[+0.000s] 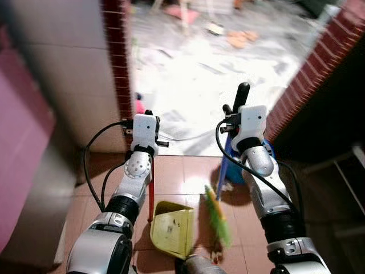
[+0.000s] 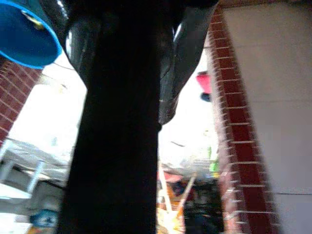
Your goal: Sweep floor
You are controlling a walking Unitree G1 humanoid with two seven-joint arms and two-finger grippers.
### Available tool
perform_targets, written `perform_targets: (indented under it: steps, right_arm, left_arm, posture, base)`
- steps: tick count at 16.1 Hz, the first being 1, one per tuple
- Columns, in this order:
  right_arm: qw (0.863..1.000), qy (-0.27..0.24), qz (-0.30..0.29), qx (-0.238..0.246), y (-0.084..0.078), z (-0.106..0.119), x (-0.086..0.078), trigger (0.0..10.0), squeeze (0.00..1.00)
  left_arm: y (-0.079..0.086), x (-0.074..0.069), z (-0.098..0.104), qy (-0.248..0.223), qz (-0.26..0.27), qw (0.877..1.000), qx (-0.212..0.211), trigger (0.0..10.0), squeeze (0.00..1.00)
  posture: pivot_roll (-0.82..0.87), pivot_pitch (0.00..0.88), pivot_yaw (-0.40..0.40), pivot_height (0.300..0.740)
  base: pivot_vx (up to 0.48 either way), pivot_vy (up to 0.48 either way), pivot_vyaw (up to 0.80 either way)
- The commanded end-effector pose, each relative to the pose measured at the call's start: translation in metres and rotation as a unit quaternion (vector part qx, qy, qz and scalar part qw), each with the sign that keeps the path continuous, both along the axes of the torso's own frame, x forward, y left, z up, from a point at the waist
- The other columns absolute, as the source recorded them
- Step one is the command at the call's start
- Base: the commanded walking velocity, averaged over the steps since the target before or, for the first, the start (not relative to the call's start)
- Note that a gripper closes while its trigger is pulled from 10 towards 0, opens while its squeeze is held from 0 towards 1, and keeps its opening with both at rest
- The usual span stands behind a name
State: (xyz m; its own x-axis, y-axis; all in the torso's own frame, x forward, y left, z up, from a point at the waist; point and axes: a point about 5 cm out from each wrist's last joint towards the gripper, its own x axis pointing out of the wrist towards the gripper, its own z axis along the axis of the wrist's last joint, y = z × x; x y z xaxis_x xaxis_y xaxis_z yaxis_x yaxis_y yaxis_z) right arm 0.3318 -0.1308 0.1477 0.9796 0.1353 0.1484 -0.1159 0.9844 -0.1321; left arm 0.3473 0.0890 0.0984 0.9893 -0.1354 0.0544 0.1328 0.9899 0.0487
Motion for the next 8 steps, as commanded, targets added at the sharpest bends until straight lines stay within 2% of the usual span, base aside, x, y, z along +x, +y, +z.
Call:
perform_targets:
  steps: [1, 6, 8]
  right_arm:
    - [0.999, -0.036, 0.002, -0.007, -0.0003, 0.0153, 0.0033, 10.0, 0.0]
    - [0.999, -0.038, 0.004, -0.01, 0.0011, 0.0139, 0.0025, 10.0, 0.0]
    - [0.999, -0.04, 0.006, -0.012, 0.0018, 0.013, 0.0028, 10.0, 0.0]
  left_arm:
    - [-0.0055, 0.0021, 0.0108, -0.023, -0.008, 1.0, -0.002, 10.0, 0.0]
    - [-0.0067, 0.0023, 0.0129, -0.022, -0.02, 1.0, -0.001, 10.0, 0.0]
    - [-0.006, 0.0019, 0.0116, -0.018, -0.019, 1.0, 0.0, 10.0, 0.0]
  posture:
    - [-0.1, 0.045, -0.075, 0.74]
    - [-0.1, 0.04, -0.072, 0.74]
    - [-0.1, 0.04, -0.072, 0.74]
  base:
    - [0.0, 0.0, -0.66]
    - [0.0, 0.0, 0.0]
    - [-0.257, 0.0, 0.0]
